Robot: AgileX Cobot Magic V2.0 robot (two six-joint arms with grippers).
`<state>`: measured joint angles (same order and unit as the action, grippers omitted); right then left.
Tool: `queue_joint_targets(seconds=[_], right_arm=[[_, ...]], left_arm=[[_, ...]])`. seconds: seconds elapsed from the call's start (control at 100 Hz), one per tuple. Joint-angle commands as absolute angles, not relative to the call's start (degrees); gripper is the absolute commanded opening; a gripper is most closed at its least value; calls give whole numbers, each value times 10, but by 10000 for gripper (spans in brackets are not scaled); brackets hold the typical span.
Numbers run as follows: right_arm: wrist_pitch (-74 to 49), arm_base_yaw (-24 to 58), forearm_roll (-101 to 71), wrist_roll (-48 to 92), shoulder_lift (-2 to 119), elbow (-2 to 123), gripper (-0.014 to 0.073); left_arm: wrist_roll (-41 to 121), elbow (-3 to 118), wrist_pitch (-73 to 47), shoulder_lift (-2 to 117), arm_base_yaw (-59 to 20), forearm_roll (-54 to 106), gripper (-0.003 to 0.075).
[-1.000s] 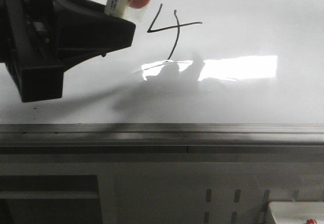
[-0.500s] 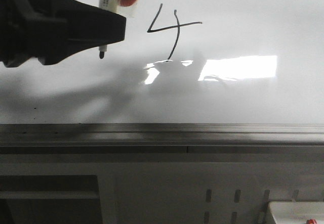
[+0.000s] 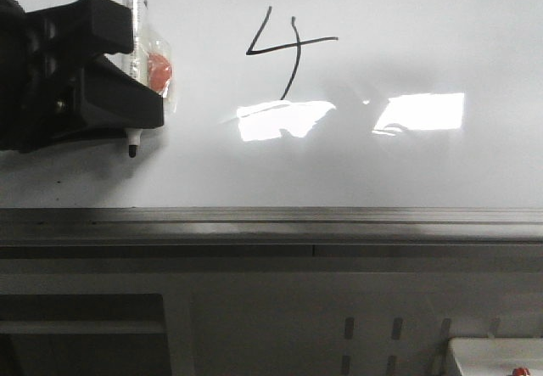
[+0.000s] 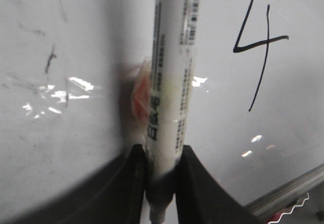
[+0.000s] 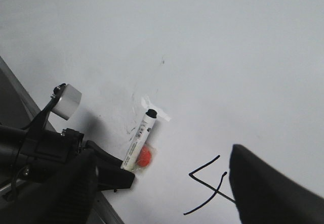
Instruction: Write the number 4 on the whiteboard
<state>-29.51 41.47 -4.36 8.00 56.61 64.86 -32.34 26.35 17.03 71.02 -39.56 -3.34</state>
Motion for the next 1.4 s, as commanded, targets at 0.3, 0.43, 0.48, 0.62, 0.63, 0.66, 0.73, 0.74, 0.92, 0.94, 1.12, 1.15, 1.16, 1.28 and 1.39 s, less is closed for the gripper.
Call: queue_joint_targets(seconds=[0.3, 0.43, 0.48, 0.62, 0.63, 0.66, 0.73, 0.74, 0.92, 0.94, 1.12, 1.15, 1.16, 1.28, 1.39], right_arm=[[-310, 411, -39, 87, 549, 669, 477], [-310, 411, -39, 87, 549, 669, 477], [-311, 411, -39, 87, 549, 669, 477], [-313, 411, -30, 87, 546, 667, 420], [-313, 411, -28, 87, 545, 667, 412], [-313, 411, -23, 87, 539, 664, 377], [-307, 411, -18, 87, 519, 650, 248], [-305, 411, -16, 87, 517, 648, 216], [-250, 411, -6, 87, 421, 560, -63], [-243, 411, -6, 87, 408, 547, -64], [-175, 411, -6, 87, 280, 428, -64], [-167, 411, -6, 87, 253, 408, -64], [-166, 411, -6, 87, 248, 398, -64], [-150, 411, -5, 87, 158, 319, -64], [-149, 411, -5, 87, 85, 257, -64]], left_arm=[[-328, 283, 215, 704, -396, -29, 123], [-328, 283, 220, 704, -396, -25, 380], [-328, 283, 214, 704, -396, -25, 428], [-327, 283, 205, 698, -396, -27, 419], [-326, 281, 203, 696, -396, -27, 419], [-324, 280, 203, 691, -396, -27, 419], [-323, 274, 201, 668, -396, -28, 419], [-323, 271, 201, 662, -396, -30, 417], [-323, 231, 198, 571, -397, -59, 172], [-323, 225, 198, 558, -397, -63, 120], [-323, 172, 210, 426, -397, -138, -20], [-323, 167, 211, 411, -397, -150, -20], [-323, 163, 211, 401, -397, -153, -20], [-323, 129, 214, 323, -397, -220, -20], [-323, 104, 213, 266, -397, -239, -20]])
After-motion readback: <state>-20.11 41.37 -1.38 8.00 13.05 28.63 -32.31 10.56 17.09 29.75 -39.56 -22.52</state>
